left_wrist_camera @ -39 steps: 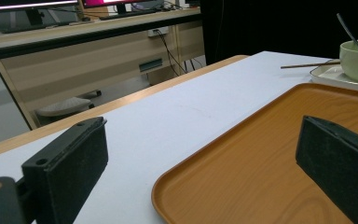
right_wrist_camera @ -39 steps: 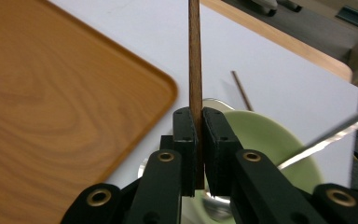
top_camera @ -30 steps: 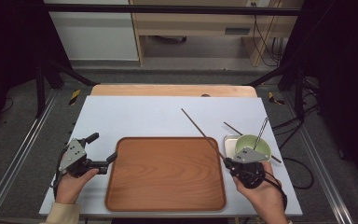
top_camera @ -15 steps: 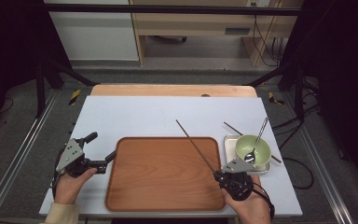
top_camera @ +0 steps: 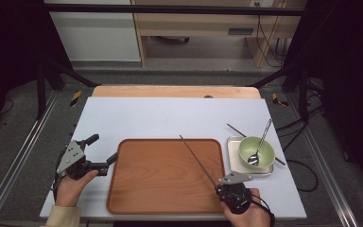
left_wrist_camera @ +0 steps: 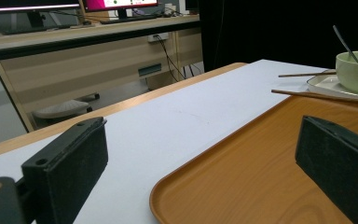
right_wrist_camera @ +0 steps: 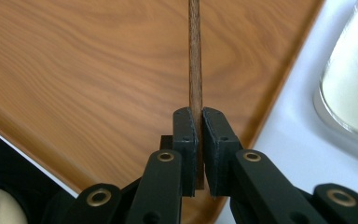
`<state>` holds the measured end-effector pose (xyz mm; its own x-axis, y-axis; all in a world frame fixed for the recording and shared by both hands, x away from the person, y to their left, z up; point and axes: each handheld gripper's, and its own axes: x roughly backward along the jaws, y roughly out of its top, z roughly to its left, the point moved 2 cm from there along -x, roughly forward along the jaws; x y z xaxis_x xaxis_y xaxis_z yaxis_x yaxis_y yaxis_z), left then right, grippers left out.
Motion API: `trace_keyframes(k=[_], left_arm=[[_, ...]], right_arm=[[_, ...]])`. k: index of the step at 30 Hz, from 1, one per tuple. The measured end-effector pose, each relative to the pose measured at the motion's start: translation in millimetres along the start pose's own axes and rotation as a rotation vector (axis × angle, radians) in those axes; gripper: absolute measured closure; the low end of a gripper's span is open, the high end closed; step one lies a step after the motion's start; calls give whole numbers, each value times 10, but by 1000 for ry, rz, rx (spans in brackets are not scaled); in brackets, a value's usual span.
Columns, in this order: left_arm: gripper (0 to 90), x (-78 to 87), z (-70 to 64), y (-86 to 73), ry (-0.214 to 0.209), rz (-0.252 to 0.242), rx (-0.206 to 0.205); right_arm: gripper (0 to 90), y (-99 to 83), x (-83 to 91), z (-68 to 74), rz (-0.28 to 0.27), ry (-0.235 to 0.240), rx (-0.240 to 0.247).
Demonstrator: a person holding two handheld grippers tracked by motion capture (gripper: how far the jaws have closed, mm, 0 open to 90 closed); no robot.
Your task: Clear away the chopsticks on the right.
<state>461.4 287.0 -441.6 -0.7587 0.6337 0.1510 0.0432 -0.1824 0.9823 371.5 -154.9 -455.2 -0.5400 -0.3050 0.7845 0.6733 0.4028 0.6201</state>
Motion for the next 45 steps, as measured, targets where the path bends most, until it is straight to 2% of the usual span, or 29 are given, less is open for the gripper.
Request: trace_keyframes(k=[4,10,15,19,23,27,30,31,32,33,35,37,38,40,41,42,43,45], left_arm=[[20,-4,-8,2,-3,5,-3],[20,-17,-23,4,-7,4,-7],[21,-7,-20,18,-6,1,-10],[20,7,-11,30,-3,-4,-10],[21,20,5,32,2,-6,-9],[21,22,6,31,4,-10,-3],[20,21,7,27,5,-5,-6],[20,21,8,25,4,-1,-9],[20,19,6,23,3,-1,-9],[20,19,5,22,3,-1,-9],[20,17,5,20,2,-2,-7],[19,15,4,14,3,-4,-4],[19,14,3,10,3,-4,-1],[19,18,8,5,3,0,-5],[19,19,11,4,4,0,-4],[19,20,13,3,4,-1,-2],[19,20,13,2,5,-1,-3],[19,22,14,2,5,-1,-3]], right_arm=[[845,-50,-24,11,33,-17,-19],[845,-91,-82,5,77,-2,-55],[845,-99,-113,-4,88,9,-72],[838,-105,-151,-8,87,7,-63],[751,-96,-137,-1,71,8,-75],[698,-75,-107,-15,21,8,-61],[610,-31,-69,-27,-50,-7,-45],[563,12,-39,-60,-103,-20,-8],[547,44,-17,-72,-130,-25,-5],[547,44,-17,-72,-130,-25,-5],[488,130,33,-130,-179,-43,12],[454,211,62,-187,-204,-53,21],[411,318,103,-255,-237,-81,35],[392,353,115,-282,-247,-92,48],[354,442,160,-344,-281,-108,53],[354,442,160,-344,-281,-108,53],[308,536,222,-422,-315,-119,67],[289,564,242,-448,-328,-126,68]])
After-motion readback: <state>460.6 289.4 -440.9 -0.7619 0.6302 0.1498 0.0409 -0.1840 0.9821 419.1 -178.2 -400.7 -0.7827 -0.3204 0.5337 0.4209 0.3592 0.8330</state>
